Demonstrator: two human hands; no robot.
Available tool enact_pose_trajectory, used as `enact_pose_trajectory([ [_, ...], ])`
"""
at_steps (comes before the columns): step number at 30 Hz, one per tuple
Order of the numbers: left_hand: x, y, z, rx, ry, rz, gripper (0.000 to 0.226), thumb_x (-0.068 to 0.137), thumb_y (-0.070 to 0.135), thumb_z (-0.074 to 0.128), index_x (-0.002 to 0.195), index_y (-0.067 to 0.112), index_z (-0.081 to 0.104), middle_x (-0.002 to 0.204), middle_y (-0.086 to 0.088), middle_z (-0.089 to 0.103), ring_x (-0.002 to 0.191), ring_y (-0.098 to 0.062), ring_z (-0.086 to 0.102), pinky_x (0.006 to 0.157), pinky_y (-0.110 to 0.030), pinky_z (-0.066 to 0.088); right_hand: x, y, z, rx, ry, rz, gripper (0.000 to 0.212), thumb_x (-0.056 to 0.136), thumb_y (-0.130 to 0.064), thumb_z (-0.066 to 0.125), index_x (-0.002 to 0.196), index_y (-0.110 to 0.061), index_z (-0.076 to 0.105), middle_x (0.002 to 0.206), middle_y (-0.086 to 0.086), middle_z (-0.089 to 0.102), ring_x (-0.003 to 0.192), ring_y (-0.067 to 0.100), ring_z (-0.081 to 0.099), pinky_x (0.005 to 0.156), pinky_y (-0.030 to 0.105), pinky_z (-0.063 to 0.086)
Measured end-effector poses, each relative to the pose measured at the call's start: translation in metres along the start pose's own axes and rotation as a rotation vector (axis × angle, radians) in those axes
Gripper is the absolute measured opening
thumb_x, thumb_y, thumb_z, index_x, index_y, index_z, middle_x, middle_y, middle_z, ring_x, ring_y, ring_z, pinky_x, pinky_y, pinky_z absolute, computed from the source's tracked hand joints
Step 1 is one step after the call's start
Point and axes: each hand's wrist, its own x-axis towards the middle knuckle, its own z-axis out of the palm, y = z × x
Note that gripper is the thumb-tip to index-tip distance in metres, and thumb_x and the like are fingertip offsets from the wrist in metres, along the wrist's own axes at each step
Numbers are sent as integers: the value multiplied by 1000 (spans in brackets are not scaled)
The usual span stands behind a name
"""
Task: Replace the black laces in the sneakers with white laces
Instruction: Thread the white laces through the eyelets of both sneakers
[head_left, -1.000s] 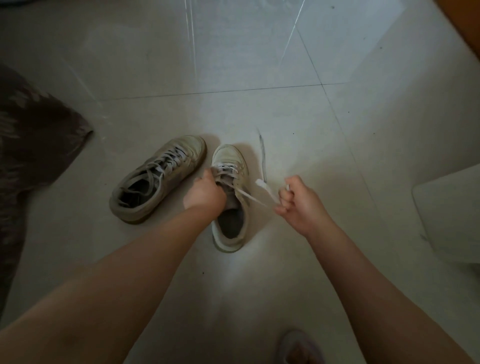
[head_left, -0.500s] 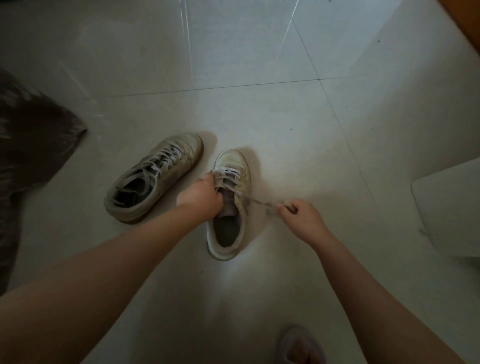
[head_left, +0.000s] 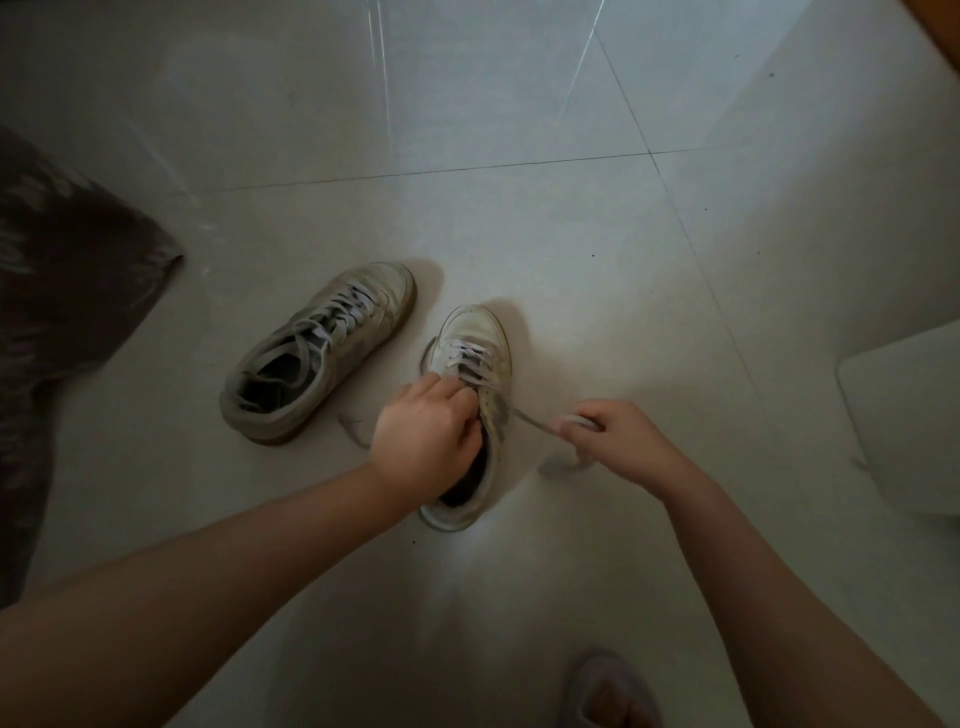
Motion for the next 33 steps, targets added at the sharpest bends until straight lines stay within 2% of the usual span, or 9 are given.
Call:
enact_pose_trajectory([
  [3, 3, 4, 0, -5, -14, -60, 34, 74, 32, 39, 60, 16, 66, 63, 3, 60, 64, -22, 56, 54, -25, 40, -6, -22, -10, 144, -43, -61, 20, 92, -33, 58, 85, -24, 74, 63, -3, 62, 59, 13, 54, 59, 26, 45],
  [6, 6, 11, -3, -42, -25, -151, 44, 81, 38, 34, 60, 17, 65, 64, 3, 61, 71, -23, 55, 61, -26, 34, -3, -31, -15, -276, 34, -117, 24, 92, -38, 55, 92, -24, 74, 92, 1, 72, 88, 19, 64, 81, 37, 50],
  [8, 9, 15, -5, 32, -115, -189, 44, 89, 49, 36, 71, 20, 64, 78, 3, 62, 87, -20, 53, 70, -29, 32, -4, -40, -17, -363, 31, -136, 21, 92, -35, 55, 92, -25, 74, 87, -6, 72, 88, 14, 65, 83, 34, 49],
  [14, 20, 23, 1, 60, -126, -312, 35, 90, 47, 42, 92, 19, 63, 101, -1, 63, 104, -23, 48, 82, -32, 33, -9, -56, -20, 233, -13, -265, 29, 96, 1, 46, 90, -20, 65, 81, -5, 69, 67, 7, 65, 70, 19, 51],
  [17, 19, 23, 3, -55, 15, -382, 32, 83, 45, 56, 99, 17, 60, 100, -2, 63, 100, -26, 49, 79, -34, 31, -9, -58, -24, 267, 5, -227, 37, 93, 6, 43, 86, -23, 66, 83, -8, 68, 57, 1, 52, 60, 13, 43],
  [21, 16, 18, 3, -82, 224, -107, 61, 76, 52, 55, 129, 22, 50, 95, 1, 57, 93, -22, 46, 74, -32, 28, -15, -66, -29, 189, -68, -199, 35, 91, 2, 47, 76, -23, 67, 68, -10, 65, 54, -2, 48, 59, 15, 38],
  [26, 12, 24, 3, -247, 251, 72, 25, 91, 38, 48, 90, 20, 65, 90, 0, 55, 85, -20, 45, 68, -31, 29, -18, -70, -32, 360, -132, -191, 31, 90, 7, 46, 73, -13, 63, 50, -14, 56, 47, 1, 38, 47, 12, 30],
  [30, 8, 17, 8, -240, 196, -31, 23, 90, 34, 47, 86, 21, 64, 84, 3, 60, 81, -19, 50, 66, -28, 23, -17, -61, -43, 573, -120, -146, 19, 91, -8, 57, 81, -19, 69, 58, -2, 54, 45, 8, 34, 45, 18, 27],
  [33, 12, 6, -1, -311, 217, -299, 15, 91, 30, 52, 92, 19, 63, 74, 4, 60, 74, -23, 57, 67, -30, 29, -17, -56, -50, 812, -81, -136, 16, 83, -15, 59, 98, -12, 64, 59, -2, 50, 43, 6, 31, 47, 19, 25],
])
